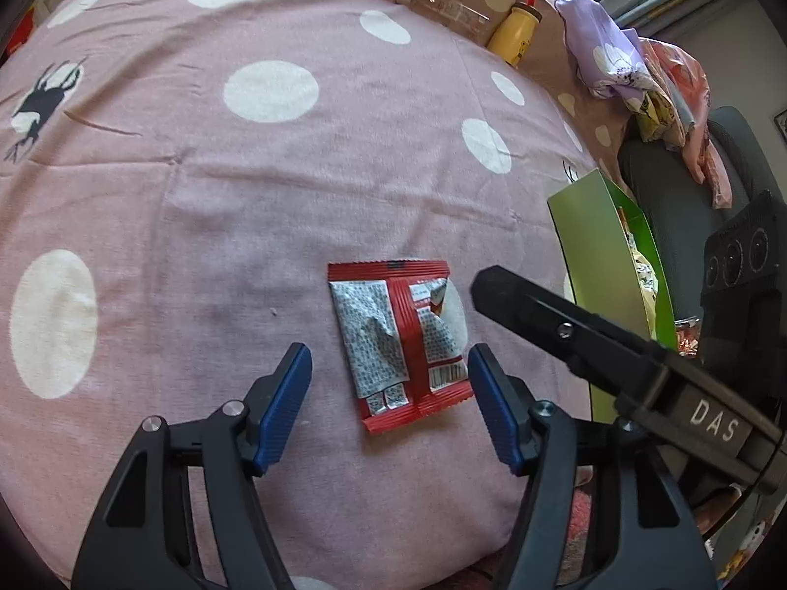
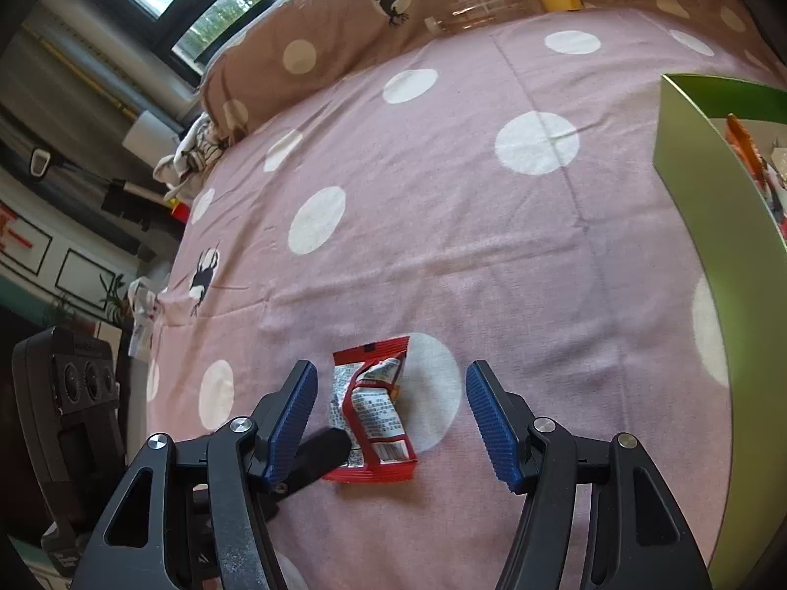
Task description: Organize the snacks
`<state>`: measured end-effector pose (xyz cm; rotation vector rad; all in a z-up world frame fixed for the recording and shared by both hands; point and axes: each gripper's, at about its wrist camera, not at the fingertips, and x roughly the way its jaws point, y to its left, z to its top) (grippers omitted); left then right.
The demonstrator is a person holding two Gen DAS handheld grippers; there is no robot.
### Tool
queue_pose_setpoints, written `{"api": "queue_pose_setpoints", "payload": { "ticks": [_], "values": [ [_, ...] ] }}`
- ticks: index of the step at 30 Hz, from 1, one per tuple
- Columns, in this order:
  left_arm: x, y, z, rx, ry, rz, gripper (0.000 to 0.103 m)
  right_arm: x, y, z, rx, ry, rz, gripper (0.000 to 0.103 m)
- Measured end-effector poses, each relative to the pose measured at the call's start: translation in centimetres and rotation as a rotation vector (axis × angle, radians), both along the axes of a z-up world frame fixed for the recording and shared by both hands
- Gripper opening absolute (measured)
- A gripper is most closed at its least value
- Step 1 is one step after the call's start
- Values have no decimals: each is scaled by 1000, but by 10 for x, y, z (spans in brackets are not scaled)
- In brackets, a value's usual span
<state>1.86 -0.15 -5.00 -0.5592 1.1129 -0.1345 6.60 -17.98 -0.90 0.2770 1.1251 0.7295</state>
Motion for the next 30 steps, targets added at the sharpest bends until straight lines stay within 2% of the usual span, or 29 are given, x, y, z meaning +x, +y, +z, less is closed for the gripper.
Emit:
{"api": "queue_pose_setpoints", "payload": {
  "ticks": [4, 8, 18, 21, 26, 30],
  "values": [
    [1, -4, -4, -19, 13, -15, 54, -1, 9, -3, -6, 2, 28, 64],
    [3, -9, -9, -29, 26, -31, 52, 0, 14, -9, -10, 19, 43, 61],
    [8, -12, -12, 1, 6, -45, 40, 5, 20, -22, 12, 74, 64, 59],
    [9, -16, -12, 22, -3, -53, 36, 6, 24, -27, 18, 99, 78, 54],
    [8, -22, -9, 69, -45, -65, 28, 6, 27, -28, 4, 88, 76, 53],
    [7, -26, -4, 100, -81, -65, 27, 4, 25, -24, 14, 61, 69, 52]
  ]
}}
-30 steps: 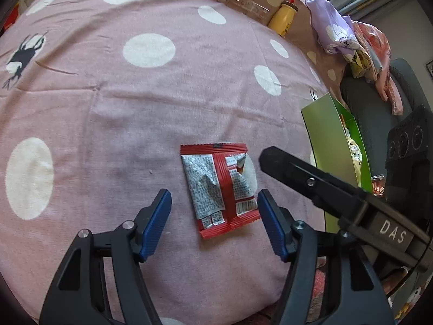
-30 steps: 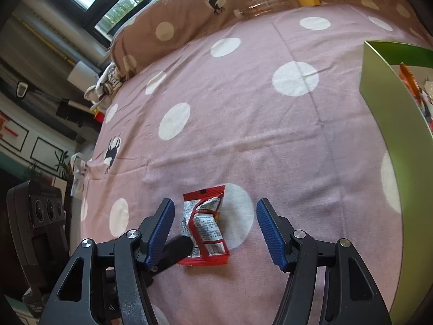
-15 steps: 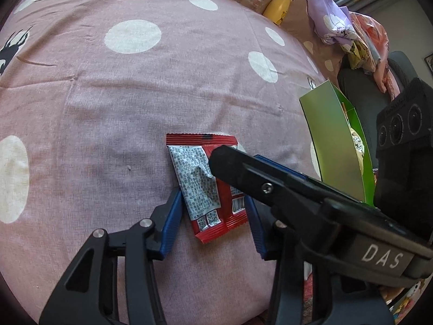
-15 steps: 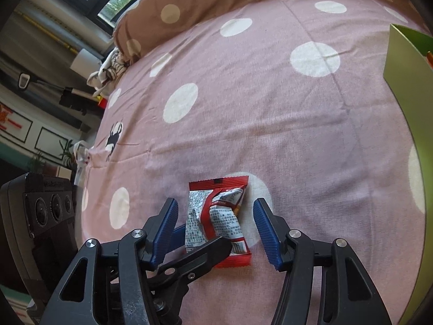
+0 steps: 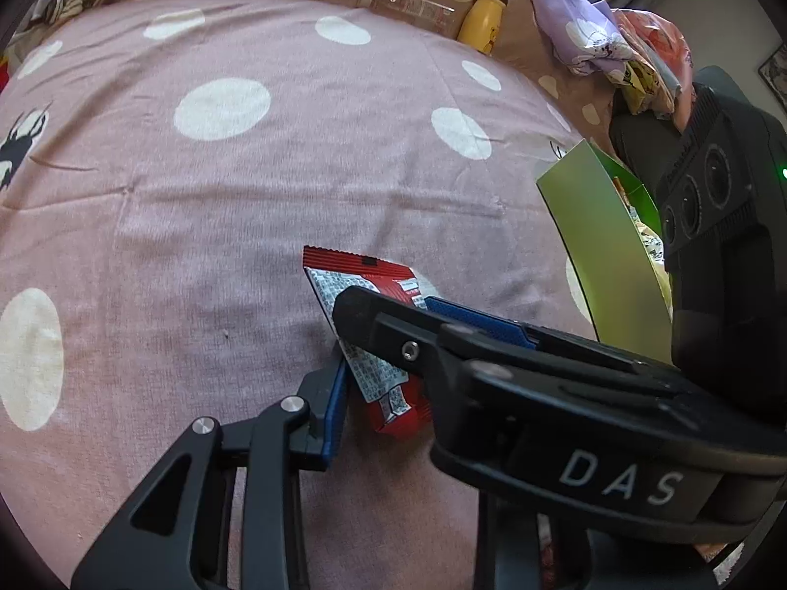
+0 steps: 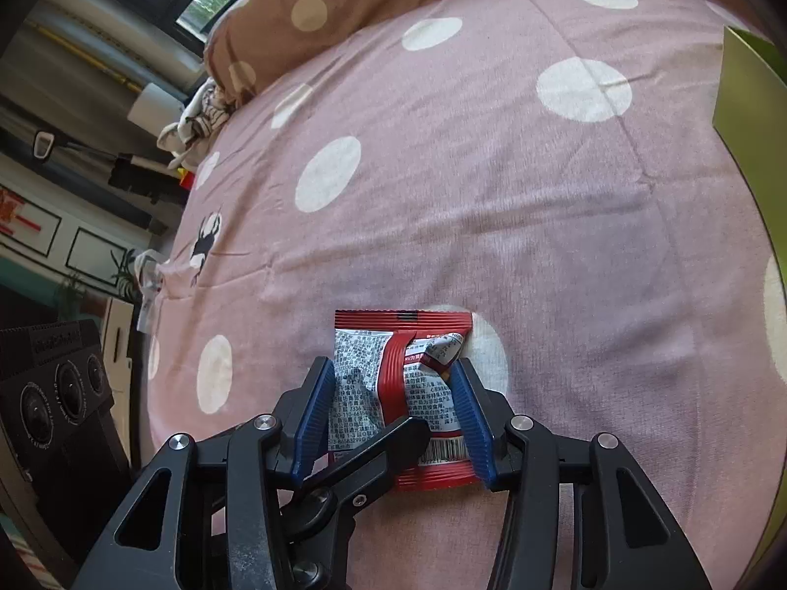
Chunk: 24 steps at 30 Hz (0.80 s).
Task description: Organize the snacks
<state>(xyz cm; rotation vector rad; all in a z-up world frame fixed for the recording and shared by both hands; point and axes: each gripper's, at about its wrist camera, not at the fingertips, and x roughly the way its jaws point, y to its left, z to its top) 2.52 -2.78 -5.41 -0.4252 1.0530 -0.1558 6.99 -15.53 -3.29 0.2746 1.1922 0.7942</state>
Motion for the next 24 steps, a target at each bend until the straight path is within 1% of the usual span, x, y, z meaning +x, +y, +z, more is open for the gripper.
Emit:
{"api": "queue_pose_setpoints", "payload": {
  "ticks": [7, 15, 20, 24],
  "values": [
    [-7, -4, 16, 35, -91, -3, 27, -8, -6, 21, 34, -93, -8, 52],
    [-16, -10, 36, 80, -205, -5, 28, -21, -13, 46, 72, -224, -17, 52],
    [-22, -13, 47, 99, -271, -4, 28, -29, -17, 60, 91, -288, -25, 52],
    [-27, -14, 53, 101, -308, -6, 28, -34, -19, 68, 97, -326, -34, 52]
  ]
}}
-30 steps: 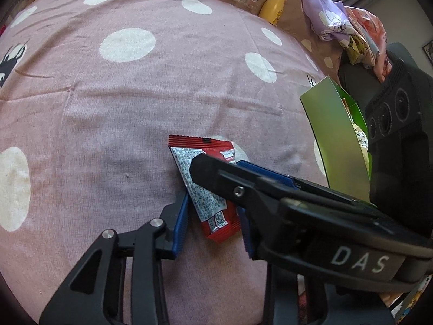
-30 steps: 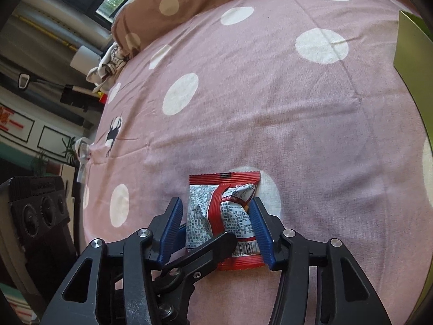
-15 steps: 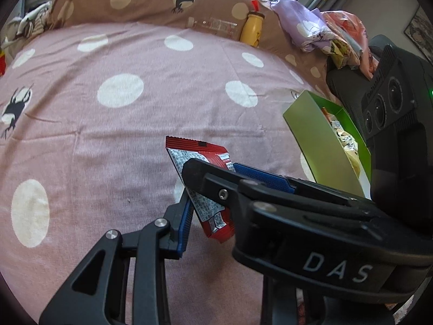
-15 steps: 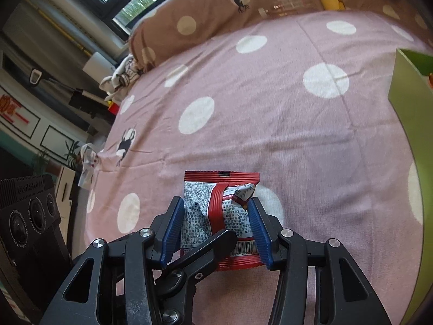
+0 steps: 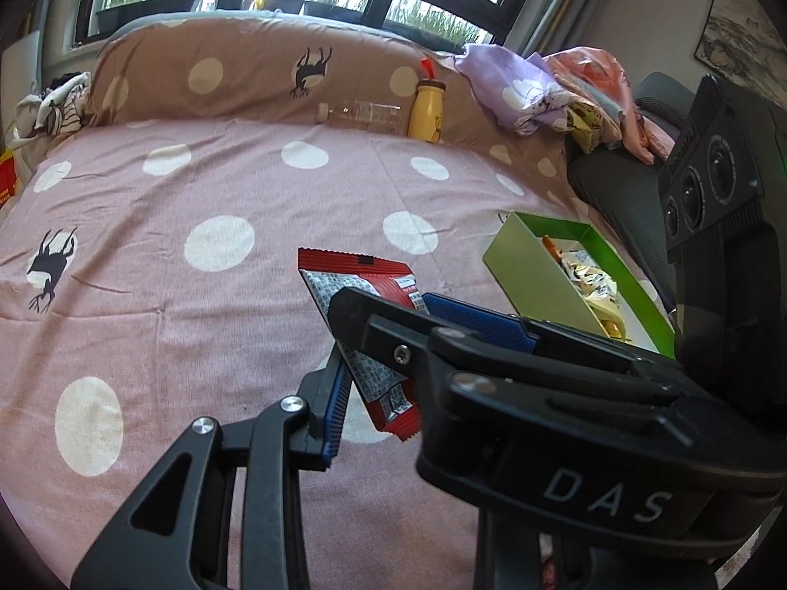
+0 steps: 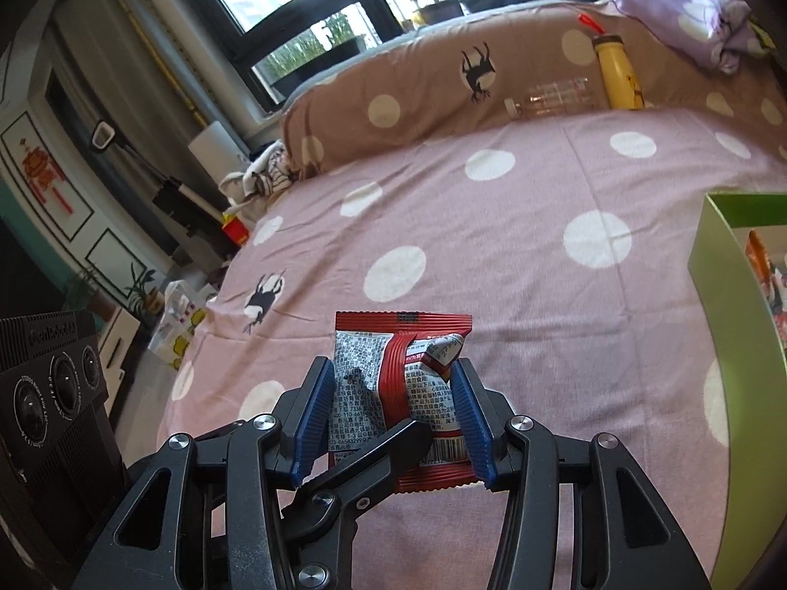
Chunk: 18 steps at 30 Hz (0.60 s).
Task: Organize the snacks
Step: 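Carry the red-and-silver packet over the green box with the right gripper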
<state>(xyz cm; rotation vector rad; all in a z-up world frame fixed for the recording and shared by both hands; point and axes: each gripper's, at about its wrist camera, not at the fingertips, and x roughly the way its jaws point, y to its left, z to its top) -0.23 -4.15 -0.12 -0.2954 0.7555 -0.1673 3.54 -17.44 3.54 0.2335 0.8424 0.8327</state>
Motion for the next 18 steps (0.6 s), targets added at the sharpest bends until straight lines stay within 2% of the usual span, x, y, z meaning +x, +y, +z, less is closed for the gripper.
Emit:
{"api": "queue_pose_setpoints", "payload": {
  "ticks": [18],
  "values": [
    [-14, -22, 40, 47, -139, -44, 28, -21, -32, 39, 57, -125, -71, 52]
  ]
}}
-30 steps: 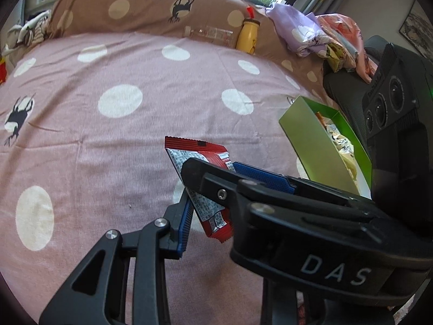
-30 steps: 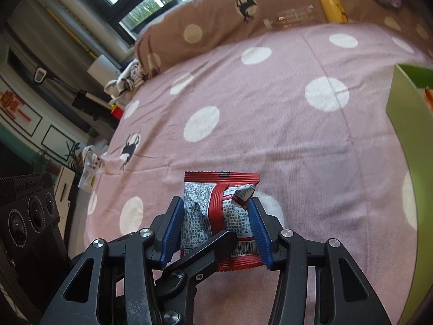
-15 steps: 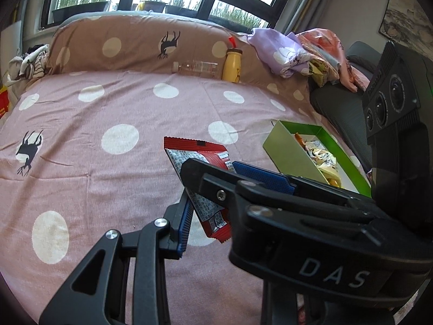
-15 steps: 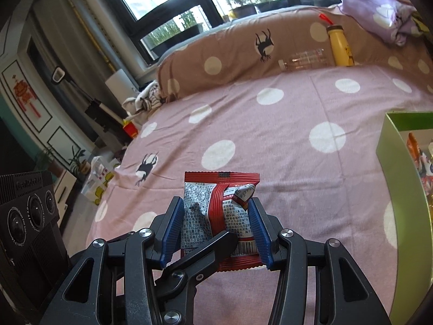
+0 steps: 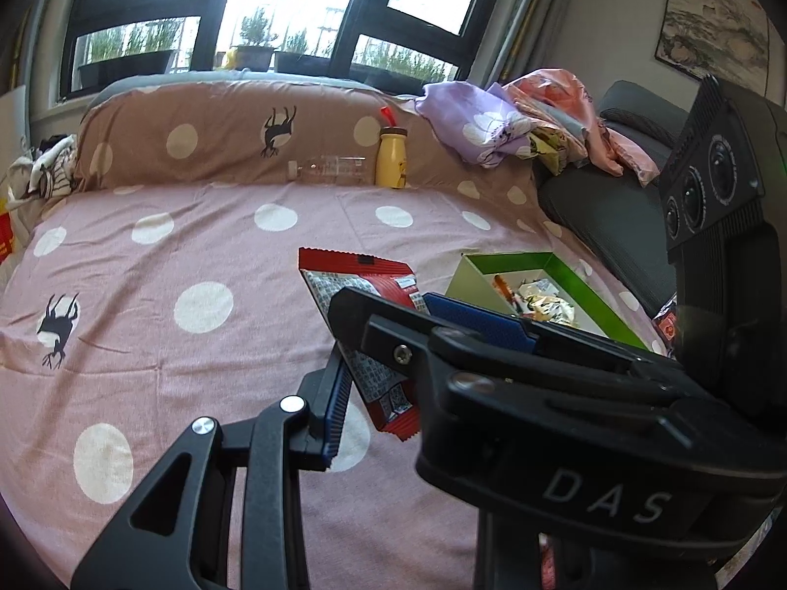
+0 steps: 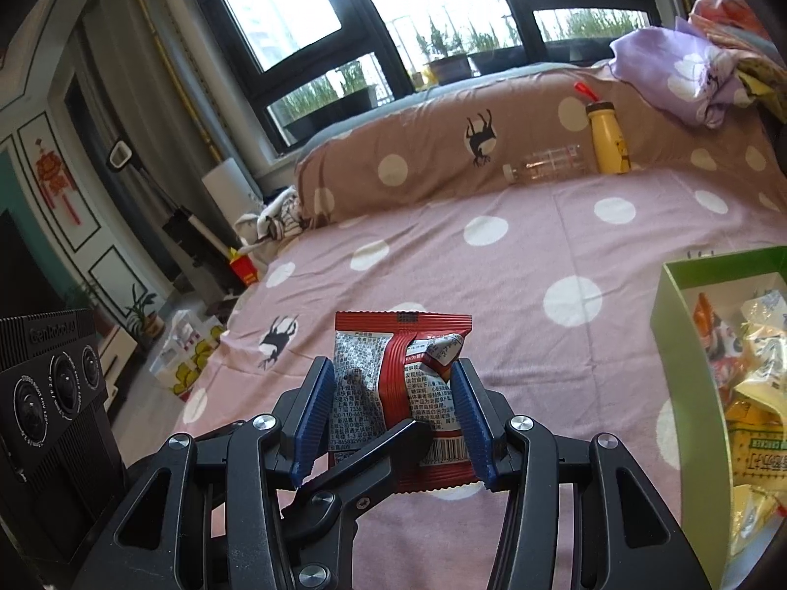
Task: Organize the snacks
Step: 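Carry the red-and-silver packet over the green box with the right gripper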
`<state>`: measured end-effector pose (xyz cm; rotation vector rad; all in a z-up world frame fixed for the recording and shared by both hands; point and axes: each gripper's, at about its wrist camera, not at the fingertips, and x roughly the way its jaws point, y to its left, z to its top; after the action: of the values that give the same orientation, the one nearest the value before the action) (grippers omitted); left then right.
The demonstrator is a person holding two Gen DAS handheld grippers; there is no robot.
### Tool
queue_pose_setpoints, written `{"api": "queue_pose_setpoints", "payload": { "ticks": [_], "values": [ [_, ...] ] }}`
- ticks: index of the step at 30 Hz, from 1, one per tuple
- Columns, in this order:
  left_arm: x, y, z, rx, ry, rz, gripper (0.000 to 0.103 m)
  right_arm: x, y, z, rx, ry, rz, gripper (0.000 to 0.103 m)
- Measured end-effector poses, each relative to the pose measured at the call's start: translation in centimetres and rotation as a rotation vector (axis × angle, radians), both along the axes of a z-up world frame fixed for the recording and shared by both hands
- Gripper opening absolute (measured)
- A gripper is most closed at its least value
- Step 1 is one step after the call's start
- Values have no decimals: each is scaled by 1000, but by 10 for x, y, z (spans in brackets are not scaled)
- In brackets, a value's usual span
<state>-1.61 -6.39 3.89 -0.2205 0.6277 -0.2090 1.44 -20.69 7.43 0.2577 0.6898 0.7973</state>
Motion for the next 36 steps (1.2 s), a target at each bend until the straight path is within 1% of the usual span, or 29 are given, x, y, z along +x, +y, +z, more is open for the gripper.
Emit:
{"api": "queue_pose_setpoints", "payload": {
  "ticks": [6, 11, 21, 30, 36],
  "values": [
    [7, -24, 14, 29, -29, -58, 28, 4, -28, 9, 26, -18, -67, 52],
    [16, -49, 26, 58, -54, -115, 28, 9, -56, 15, 70, -27, -131, 52],
    [31, -105, 44, 107, -105, -232, 28, 19, -120, 15, 165, -17, -271, 52],
    [49, -150, 45, 119, -107, -346, 27, 28, -168, 5, 221, 30, -394, 52],
    [62, -169, 38, 103, -85, -405, 27, 34, -187, -5, 222, 72, -456, 52]
  ]
}}
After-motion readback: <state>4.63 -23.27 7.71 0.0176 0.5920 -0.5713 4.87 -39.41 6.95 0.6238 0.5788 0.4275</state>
